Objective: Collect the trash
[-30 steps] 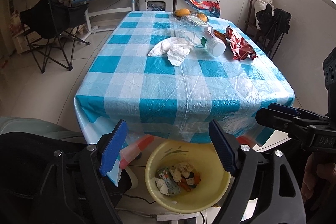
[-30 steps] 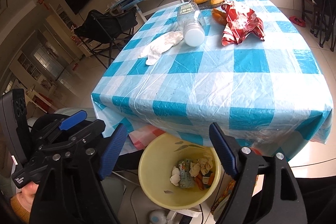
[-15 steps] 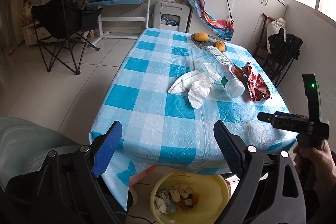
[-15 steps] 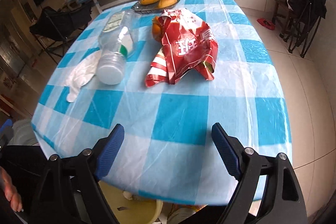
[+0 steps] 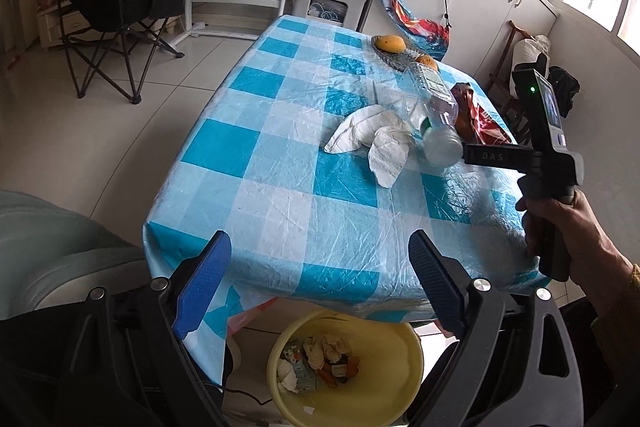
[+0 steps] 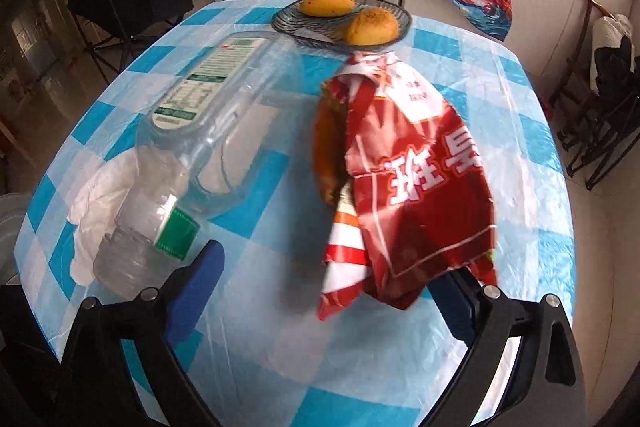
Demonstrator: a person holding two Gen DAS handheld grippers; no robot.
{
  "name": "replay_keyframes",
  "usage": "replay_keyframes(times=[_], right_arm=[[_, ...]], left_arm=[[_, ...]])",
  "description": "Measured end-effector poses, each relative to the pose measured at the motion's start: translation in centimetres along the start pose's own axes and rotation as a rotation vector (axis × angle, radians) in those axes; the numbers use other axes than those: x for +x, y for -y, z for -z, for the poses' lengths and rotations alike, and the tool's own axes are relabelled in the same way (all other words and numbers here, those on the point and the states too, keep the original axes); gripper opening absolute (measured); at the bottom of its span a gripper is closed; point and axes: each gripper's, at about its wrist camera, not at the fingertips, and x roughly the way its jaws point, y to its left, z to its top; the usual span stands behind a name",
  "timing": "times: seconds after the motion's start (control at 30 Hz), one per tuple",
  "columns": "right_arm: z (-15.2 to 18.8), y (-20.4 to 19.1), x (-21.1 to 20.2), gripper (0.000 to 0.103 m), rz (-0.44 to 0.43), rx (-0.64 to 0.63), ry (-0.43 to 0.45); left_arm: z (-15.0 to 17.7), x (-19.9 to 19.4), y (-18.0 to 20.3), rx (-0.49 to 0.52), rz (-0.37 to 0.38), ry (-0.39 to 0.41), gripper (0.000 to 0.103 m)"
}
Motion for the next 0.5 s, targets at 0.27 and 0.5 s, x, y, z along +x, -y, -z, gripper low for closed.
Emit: replay_keyframes(times=[0.27,0.5], right_arm=[[-1.6,-0.6,1.3,0.096,-0.01,-0.073,0.008],[-2.2,0.2,1.7,0.096,-0.037,-0.107,0.022]], left_arm=[[-0.1,1.1,-1.3,-0.069,-0.001,-0.044,0.087],[0.0,1.2,-0.7,-0.044,-0.01,-0.042,0.087]])
